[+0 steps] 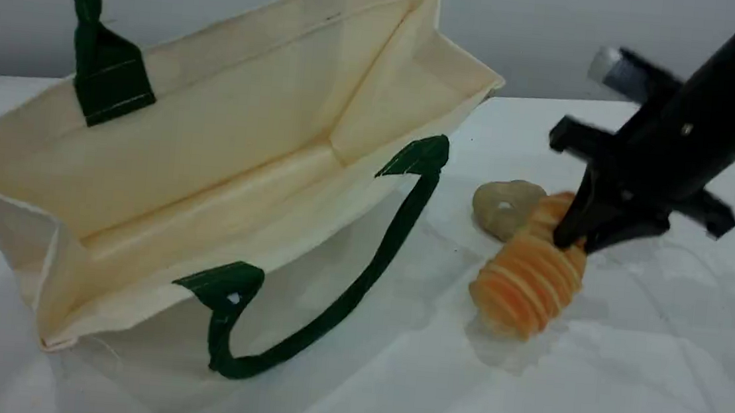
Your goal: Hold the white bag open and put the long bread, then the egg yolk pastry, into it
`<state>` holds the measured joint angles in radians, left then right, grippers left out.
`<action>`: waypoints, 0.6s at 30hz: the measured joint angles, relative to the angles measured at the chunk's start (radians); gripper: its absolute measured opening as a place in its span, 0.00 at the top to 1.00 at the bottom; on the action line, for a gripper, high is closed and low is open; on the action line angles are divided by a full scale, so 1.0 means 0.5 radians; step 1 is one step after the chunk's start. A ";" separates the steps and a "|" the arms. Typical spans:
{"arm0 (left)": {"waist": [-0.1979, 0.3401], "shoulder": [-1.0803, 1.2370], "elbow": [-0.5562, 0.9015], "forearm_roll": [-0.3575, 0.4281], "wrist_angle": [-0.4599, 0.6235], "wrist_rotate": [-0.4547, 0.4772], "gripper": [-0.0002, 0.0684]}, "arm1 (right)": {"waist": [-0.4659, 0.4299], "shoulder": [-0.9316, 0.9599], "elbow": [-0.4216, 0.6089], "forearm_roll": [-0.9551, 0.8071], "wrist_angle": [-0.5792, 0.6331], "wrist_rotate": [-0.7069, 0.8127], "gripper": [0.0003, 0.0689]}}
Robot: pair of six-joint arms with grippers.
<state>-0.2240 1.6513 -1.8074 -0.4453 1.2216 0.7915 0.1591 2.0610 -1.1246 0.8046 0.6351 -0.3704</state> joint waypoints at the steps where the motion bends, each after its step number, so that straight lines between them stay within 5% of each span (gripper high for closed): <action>1: 0.000 0.000 0.000 0.000 0.000 0.000 0.87 | -0.004 -0.041 0.000 -0.015 0.023 0.005 0.90; 18: 0.000 0.001 0.000 0.002 0.000 0.000 0.87 | 0.000 -0.978 0.080 -0.639 0.302 0.480 0.91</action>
<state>-0.2240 1.6516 -1.8074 -0.4441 1.2216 0.7915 0.1589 1.5718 -1.0847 0.4853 0.7862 -0.1305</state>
